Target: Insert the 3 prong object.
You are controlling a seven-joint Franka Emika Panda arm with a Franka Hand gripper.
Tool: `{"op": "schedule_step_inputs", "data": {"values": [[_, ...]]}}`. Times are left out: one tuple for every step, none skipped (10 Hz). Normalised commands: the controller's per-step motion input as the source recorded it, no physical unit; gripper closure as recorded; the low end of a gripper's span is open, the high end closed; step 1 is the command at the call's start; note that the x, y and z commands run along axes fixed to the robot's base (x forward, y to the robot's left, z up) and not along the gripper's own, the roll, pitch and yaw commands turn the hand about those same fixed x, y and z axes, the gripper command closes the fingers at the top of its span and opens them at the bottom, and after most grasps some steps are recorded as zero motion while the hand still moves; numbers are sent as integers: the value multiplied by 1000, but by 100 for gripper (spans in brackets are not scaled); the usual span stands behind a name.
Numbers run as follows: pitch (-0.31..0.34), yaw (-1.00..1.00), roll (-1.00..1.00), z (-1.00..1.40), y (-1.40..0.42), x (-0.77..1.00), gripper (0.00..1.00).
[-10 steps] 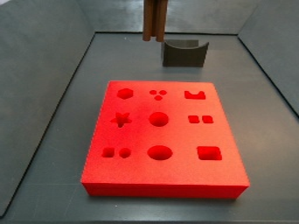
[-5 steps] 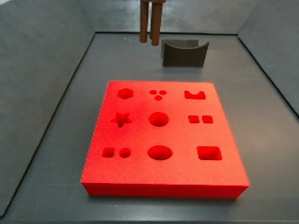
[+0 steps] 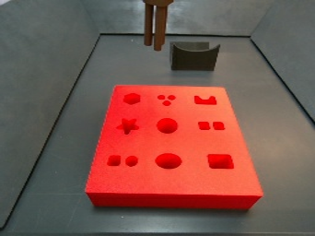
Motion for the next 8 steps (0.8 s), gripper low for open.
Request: {"op": "schedule_step_inputs", "data": {"values": [[0, -1000, 0, -97, 0, 14, 100], [-134, -860, -124, -331, 109, 257, 100], [-199, -634, -210, -460, 223, 460, 100], [-166, -686, -167, -486, 180, 443, 100], [-90, -823, -46, -617, 43, 340, 100], [-27, -971, 0, -680, 0, 203, 100], [-10, -1000, 27, -631, 0, 0, 100], [-11, -1000, 126, -417, 0, 0, 100]]}}
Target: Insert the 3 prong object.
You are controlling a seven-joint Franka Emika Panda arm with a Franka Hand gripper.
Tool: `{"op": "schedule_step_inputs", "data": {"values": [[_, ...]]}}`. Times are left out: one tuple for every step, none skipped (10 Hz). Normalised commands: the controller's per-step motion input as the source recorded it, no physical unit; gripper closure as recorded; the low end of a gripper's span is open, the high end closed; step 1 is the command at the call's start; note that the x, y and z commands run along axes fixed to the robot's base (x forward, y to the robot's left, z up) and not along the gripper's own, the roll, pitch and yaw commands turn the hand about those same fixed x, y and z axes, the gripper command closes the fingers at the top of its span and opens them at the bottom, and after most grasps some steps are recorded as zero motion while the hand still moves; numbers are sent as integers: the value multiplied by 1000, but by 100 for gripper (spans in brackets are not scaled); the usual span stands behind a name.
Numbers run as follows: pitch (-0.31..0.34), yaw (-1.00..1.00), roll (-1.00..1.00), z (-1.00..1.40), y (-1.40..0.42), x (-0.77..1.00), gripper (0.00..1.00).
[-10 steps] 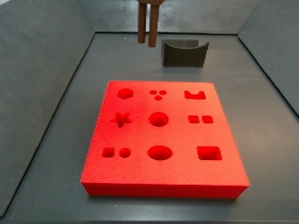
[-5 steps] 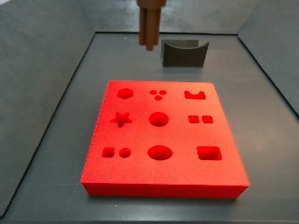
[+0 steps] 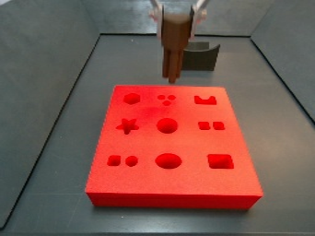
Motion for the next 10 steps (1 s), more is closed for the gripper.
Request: {"op": "schedule_step_inputs", "data": {"values": [[-16, -1000, 133, -406, 0, 0, 100], [-23, -1000, 127, -386, 0, 0, 100], [0, -846, 187, -149, 0, 29, 100], [60, -149, 177, -60, -6, 0, 100], [0, -60, 40, -166, 0, 0, 100], [0, -103, 0, -334, -17, 0, 100], [0, -274, 111, -374, -134, 83, 100], [0, -283, 69, -334, -100, 83, 100], [0, -266, 63, -231, -43, 83, 100], [11, -283, 73, -151, 0, 163, 100]]}}
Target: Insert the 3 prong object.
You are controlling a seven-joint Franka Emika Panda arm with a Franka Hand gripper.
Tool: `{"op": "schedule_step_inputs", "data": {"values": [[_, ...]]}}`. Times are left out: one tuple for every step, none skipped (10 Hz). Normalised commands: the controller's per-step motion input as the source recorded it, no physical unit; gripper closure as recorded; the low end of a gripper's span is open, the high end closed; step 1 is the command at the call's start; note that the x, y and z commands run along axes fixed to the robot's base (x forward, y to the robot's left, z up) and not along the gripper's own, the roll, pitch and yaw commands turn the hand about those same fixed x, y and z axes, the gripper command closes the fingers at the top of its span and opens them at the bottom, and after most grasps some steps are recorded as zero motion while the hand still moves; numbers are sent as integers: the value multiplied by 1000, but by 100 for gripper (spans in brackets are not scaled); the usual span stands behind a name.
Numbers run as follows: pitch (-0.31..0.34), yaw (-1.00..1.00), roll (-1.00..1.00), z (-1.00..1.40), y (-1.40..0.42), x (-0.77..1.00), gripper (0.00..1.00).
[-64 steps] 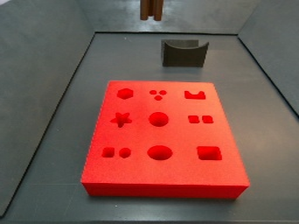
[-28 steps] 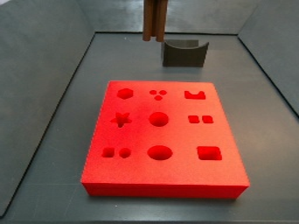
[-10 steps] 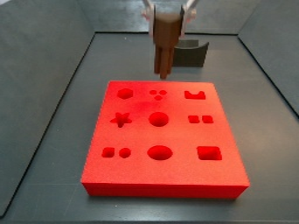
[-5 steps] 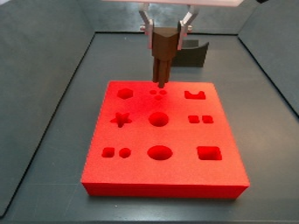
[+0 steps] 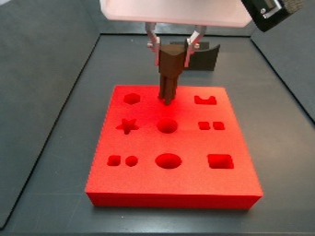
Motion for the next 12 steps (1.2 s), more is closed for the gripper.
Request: {"op": "schedule_step_inputs", "data": {"values": [[29, -283, 114, -169, 0, 89, 100], [34, -249, 99, -223, 6, 0, 100], [49, -286, 73, -237, 134, 0, 100], [61, -357, 7, -240, 166, -100, 100], [34, -331, 0, -197, 77, -183, 100], [0, -203, -6, -194, 0, -40, 100], [0, -43, 24, -206, -129, 0, 100], [0, 0, 79, -197, -186, 106, 100], [0, -6, 80, -197, -166, 186, 100], [0, -31, 61, -226, -57, 129, 100], [0, -71, 36, -257, 0, 3, 100], [0, -89, 53, -346, 0, 9, 100]]}}
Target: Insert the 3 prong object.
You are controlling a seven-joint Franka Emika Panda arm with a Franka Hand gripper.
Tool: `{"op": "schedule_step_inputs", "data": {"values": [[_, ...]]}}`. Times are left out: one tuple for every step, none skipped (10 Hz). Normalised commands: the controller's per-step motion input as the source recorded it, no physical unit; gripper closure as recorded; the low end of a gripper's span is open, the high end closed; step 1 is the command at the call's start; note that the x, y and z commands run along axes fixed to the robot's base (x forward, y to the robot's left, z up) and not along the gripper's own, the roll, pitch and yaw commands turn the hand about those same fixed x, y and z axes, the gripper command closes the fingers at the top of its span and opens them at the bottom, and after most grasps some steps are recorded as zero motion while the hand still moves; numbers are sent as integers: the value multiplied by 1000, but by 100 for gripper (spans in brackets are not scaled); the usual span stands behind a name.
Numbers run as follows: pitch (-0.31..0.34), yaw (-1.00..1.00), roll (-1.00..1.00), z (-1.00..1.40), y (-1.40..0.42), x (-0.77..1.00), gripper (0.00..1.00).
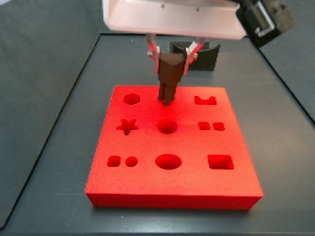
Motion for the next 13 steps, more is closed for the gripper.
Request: {"op": "schedule_step_inputs", "data": {"values": [[10, -91, 64, -414, 0, 40, 100], [66, -203, 110, -897, 0, 157, 100], [80, -297, 9, -1000, 0, 114, 100], [84, -349, 0, -1000, 0, 94, 100], [79, -329, 0, -1000, 0, 100, 100], [87, -314, 0, -1000, 0, 109, 100], [124, -289, 0, -934, 0, 71, 100], [194, -277, 0, -780, 0, 11, 100], [274, -254, 0, -609, 0, 0, 100], [354, -449, -3, -480, 9, 117, 100], [403, -529, -20, -377, 0, 114, 100], [427, -534, -23, -337, 0, 80, 100], [453, -569, -34, -300, 0, 20, 100]]}}
